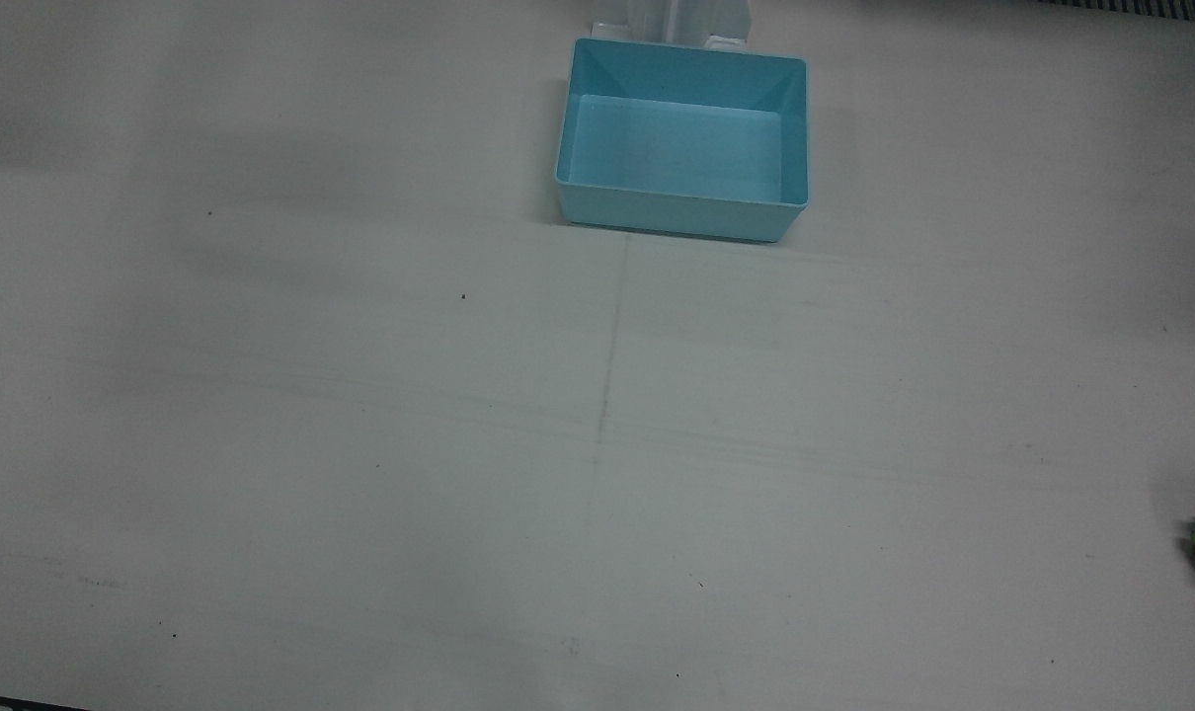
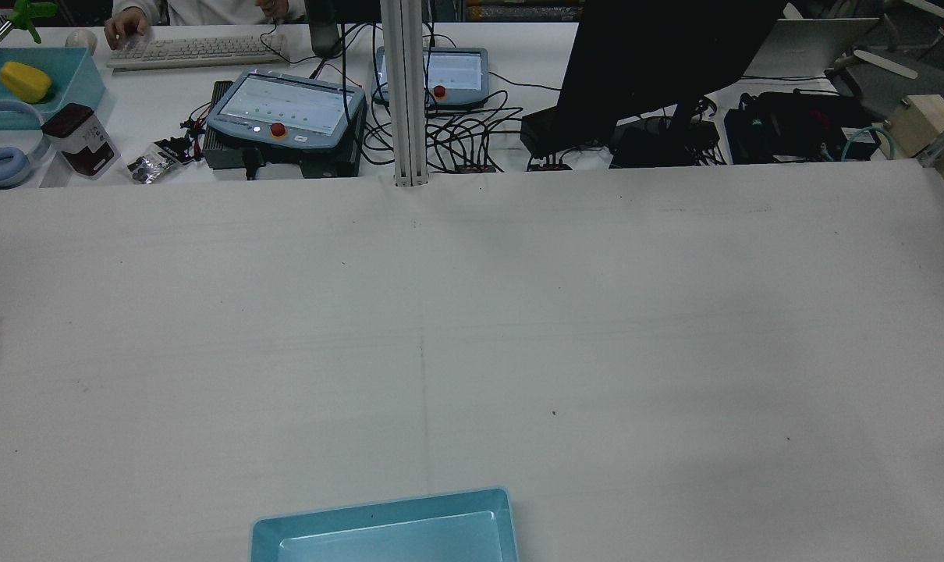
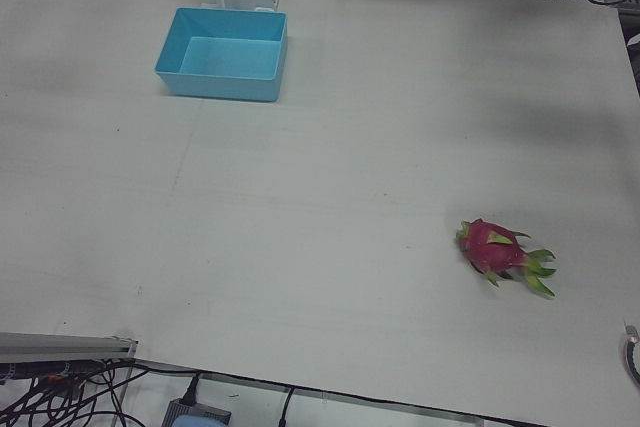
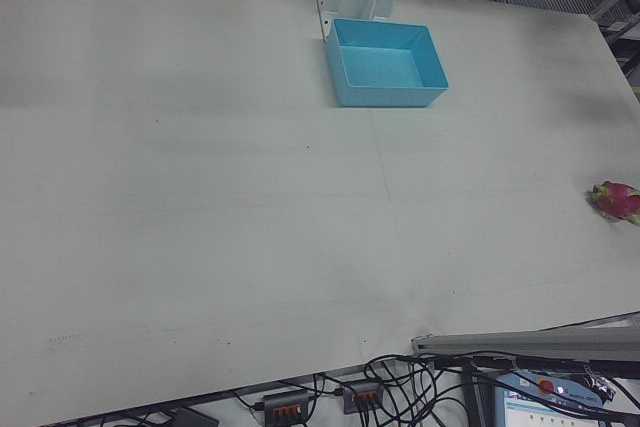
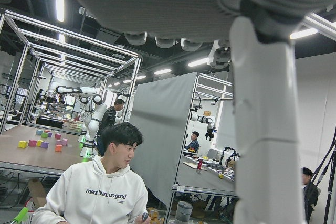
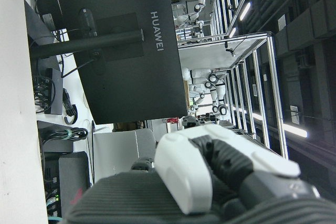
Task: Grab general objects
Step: 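Reach the left hand down toward the pink dragon fruit beside the table edge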
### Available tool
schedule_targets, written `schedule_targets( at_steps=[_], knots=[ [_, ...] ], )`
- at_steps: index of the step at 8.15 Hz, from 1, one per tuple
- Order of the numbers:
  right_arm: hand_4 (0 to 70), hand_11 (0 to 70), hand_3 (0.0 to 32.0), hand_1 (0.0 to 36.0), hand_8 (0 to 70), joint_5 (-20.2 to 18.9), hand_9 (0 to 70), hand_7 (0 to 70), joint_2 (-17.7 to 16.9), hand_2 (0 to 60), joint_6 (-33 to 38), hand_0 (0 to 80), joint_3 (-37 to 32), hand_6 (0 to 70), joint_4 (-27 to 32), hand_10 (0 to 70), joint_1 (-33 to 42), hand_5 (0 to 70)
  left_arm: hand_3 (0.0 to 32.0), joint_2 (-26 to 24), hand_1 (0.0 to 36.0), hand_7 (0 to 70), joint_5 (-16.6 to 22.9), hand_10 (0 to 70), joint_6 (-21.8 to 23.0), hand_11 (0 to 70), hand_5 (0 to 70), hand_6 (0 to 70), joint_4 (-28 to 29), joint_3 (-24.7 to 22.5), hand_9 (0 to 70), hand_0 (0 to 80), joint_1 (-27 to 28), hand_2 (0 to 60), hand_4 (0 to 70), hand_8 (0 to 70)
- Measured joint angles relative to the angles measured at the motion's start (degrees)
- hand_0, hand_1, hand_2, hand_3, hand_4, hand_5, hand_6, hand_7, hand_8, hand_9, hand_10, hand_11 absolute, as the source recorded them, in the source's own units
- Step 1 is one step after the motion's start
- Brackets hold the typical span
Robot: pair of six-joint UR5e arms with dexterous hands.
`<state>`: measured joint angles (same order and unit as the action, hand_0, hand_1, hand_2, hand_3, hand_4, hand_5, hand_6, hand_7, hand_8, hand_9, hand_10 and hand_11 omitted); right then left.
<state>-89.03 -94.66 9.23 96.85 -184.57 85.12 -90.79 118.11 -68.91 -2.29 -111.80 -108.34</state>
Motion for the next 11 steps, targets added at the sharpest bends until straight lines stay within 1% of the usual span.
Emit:
schedule_targets(
  at_steps=[2, 3, 4, 5, 6, 7, 8, 9, 10, 11],
  knots=[
    [0.0, 0.0, 0.0, 0.0, 0.0, 0.0, 0.0, 0.0, 0.0, 0.0, 0.0, 0.0, 0.0, 0.0, 0.0, 0.0, 0.0, 0.0, 5.4, 0.0, 19.5, 0.0, 0.0, 0.0, 0.0, 0.0, 0.0, 0.0, 0.0, 0.0, 0.0, 62.1, 0.0, 0.0, 0.0, 0.0],
    [0.0, 0.0, 0.0, 0.0, 0.0, 0.0, 0.0, 0.0, 0.0, 0.0, 0.0, 0.0, 0.0, 0.0, 0.0, 0.0, 0.0, 0.0, 4.6, 0.0, 19.6, 0.0, 0.1, 0.0, -0.1, 0.0, 0.0, 0.0, 0.0, 0.0, 0.0, 62.3, 0.0, 0.0, 0.0, 0.0],
    [0.0, 0.0, 0.0, 0.0, 0.0, 0.0, 0.0, 0.0, 0.0, 0.0, 0.0, 0.0, 0.0, 0.0, 0.0, 0.0, 0.0, 0.0, 5.0, 0.0, 20.1, 0.0, 0.2, 0.0, -0.1, 0.0, 0.0, 0.0, 0.1, 0.0, 0.0, 63.0, 0.1, 0.0, 0.0, 0.0],
    [0.0, 0.0, 0.0, 0.0, 0.0, 0.0, 0.0, 0.0, 0.0, 0.0, 0.0, 0.0, 0.0, 0.0, 0.0, 0.0, 0.0, 0.0, 0.8, 0.1, 20.4, 0.0, 0.2, 0.0, -0.2, 0.0, 0.0, 0.0, 0.2, 0.0, 0.0, 63.3, 0.1, 0.0, 0.0, 0.0],
    [0.0, 0.0, 0.0, 0.0, 0.0, 0.0, 0.0, 0.0, 0.0, 0.0, 0.0, 0.0, 0.0, 0.0, 0.0, 0.0, 0.0, 0.0, 0.0, 0.4, 21.5, 0.0, 0.2, 0.0, -0.4, 0.0, 0.0, 0.0, 0.7, 0.0, 0.0, 67.1, 0.3, 0.0, 0.0, 0.0],
    [0.0, 0.0, 0.0, 0.0, 0.0, 0.0, 0.0, 0.0, 0.0, 0.0, 0.0, 0.0, 0.0, 0.0, 0.0, 0.0, 0.0, 0.0, 0.0, 1.5, 22.0, 0.0, 0.3, 0.0, -0.5, 0.0, 0.0, 0.0, 2.0, 0.0, 0.0, 68.8, 0.6, 0.0, 0.0, 0.0],
    [0.0, 0.0, 0.0, 0.0, 0.0, 0.0, 0.0, 0.0, 0.0, 0.0, 0.0, 0.0, 0.0, 0.0, 0.0, 0.0, 0.0, 0.0, 0.0, 2.7, 22.7, 0.0, 0.3, 0.0, -0.6, 0.0, 0.0, 0.0, 3.2, 0.0, 0.0, 73.2, 1.1, 0.0, 0.0, 0.0],
    [0.0, 0.0, 0.0, 0.0, 0.0, 0.0, 0.0, 0.0, 0.0, 0.0, 0.0, 0.0, 0.0, 0.0, 0.0, 0.0, 0.0, 0.0, 0.0, 3.4, 23.6, 0.0, 0.2, 0.0, -0.7, 0.0, 0.0, 0.0, 4.1, 0.0, 0.0, 77.5, 2.3, 0.0, 0.0, 0.0],
    [0.0, 0.0, 0.0, 0.0, 0.0, 0.0, 0.0, 0.0, 0.0, 0.0, 0.0, 0.0, 0.0, 0.0, 0.0, 0.0, 0.0, 0.0, 0.0, 3.5, 24.5, 0.0, -0.5, 0.0, -0.7, 0.0, 0.0, 0.0, 4.7, 0.1, 0.0, 80.0, 4.5, 0.0, 0.0, 0.0],
    [0.0, 0.0, 0.0, 0.0, 0.0, 0.0, 0.0, 0.0, 0.0, 0.0, 0.0, 0.0, 0.0, 0.0, 0.0, 0.0, 0.0, 0.0, 0.0, 2.8, 25.7, 0.0, -1.9, 0.0, -0.8, 0.0, 0.0, 0.0, 4.5, 0.3, 0.0, 80.0, 6.9, 0.0, 0.0, 0.0]
  ],
)
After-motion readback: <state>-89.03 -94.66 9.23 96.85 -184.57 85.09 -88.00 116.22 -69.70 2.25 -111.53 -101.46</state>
